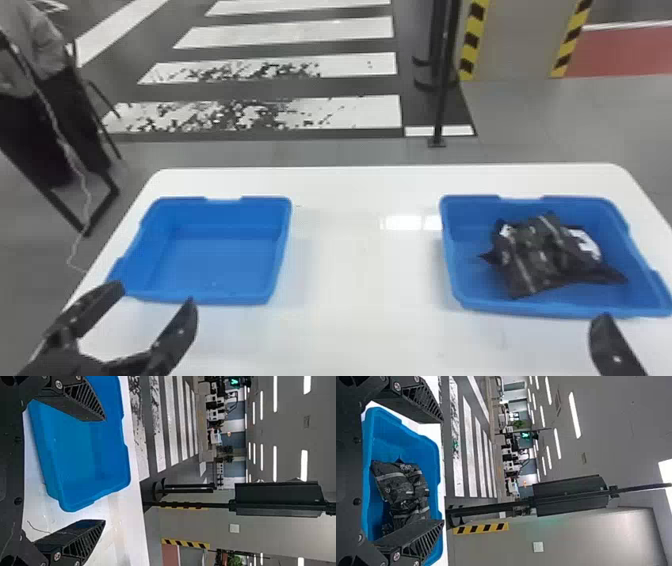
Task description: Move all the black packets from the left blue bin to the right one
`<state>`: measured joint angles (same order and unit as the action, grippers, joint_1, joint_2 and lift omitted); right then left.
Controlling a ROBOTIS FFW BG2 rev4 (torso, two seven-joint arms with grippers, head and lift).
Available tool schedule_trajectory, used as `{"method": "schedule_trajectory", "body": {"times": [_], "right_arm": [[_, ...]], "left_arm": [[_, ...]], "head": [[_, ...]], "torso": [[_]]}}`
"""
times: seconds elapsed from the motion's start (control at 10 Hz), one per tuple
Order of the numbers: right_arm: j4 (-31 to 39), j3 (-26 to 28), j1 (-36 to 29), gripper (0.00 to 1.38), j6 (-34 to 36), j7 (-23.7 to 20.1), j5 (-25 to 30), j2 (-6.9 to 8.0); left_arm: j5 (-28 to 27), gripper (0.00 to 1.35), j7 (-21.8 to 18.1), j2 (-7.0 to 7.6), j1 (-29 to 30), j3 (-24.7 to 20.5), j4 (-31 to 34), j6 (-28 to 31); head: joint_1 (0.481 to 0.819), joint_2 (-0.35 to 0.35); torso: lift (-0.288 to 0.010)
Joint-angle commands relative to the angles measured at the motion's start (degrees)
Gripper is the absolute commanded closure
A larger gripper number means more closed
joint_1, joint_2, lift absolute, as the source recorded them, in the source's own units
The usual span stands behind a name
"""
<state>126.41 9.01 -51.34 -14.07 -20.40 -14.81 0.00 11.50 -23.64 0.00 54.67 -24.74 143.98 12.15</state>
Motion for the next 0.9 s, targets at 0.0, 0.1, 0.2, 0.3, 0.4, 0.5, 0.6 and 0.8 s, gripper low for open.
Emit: {"method": "schedule_trajectory", "body": {"times": [0.0,0.1,0.2,0.3,0.4,0.5,0.6,0.8], "right_arm": [[0.1,-0.1,0.0,0.14,0.0,-0.1,0.0,0.05],[0.1,-0.2,0.0,0.14,0.0,-0.1,-0.2,0.05],[0.1,-0.2,0.0,0.14,0.0,0.0,0.0,0.05],[0.1,-0.2,0.0,0.14,0.0,0.0,-0.2,0.05],[-0.1,-0.3,0.2,0.14,0.0,0.0,-0.2,0.05],[-0.1,-0.3,0.2,0.14,0.0,0.0,-0.2,0.05],[-0.3,-0.3,0.3,0.14,0.0,0.0,-0.2,0.05],[-0.5,-0.4,0.4,0.14,0.0,-0.1,-0.3,0.05]], "left_arm": [[-0.1,0.13,0.0,-0.15,-0.1,0.1,-0.2,-0.2],[0.0,0.13,0.0,-0.15,0.0,0.1,-0.2,-0.1],[0.2,0.13,0.0,-0.15,0.0,0.1,-0.2,-0.1],[0.3,0.13,0.0,-0.15,0.0,0.1,-0.2,-0.1],[0.3,0.13,0.0,-0.15,0.0,0.1,-0.2,-0.2],[0.3,0.13,0.0,-0.15,0.0,0.1,-0.2,-0.2],[0.4,0.13,0.0,-0.15,0.0,0.2,-0.2,-0.3],[0.7,0.13,-0.1,-0.15,-0.1,0.4,-0.5,-0.3]], "head": [[0.695,0.136],[0.695,0.136],[0.695,0.137],[0.695,0.139],[0.695,0.138],[0.695,0.138],[0.695,0.139],[0.695,0.137]], "torso": [[-0.138],[-0.138],[-0.138],[-0.138],[-0.138],[-0.138],[-0.138],[-0.138]]}}
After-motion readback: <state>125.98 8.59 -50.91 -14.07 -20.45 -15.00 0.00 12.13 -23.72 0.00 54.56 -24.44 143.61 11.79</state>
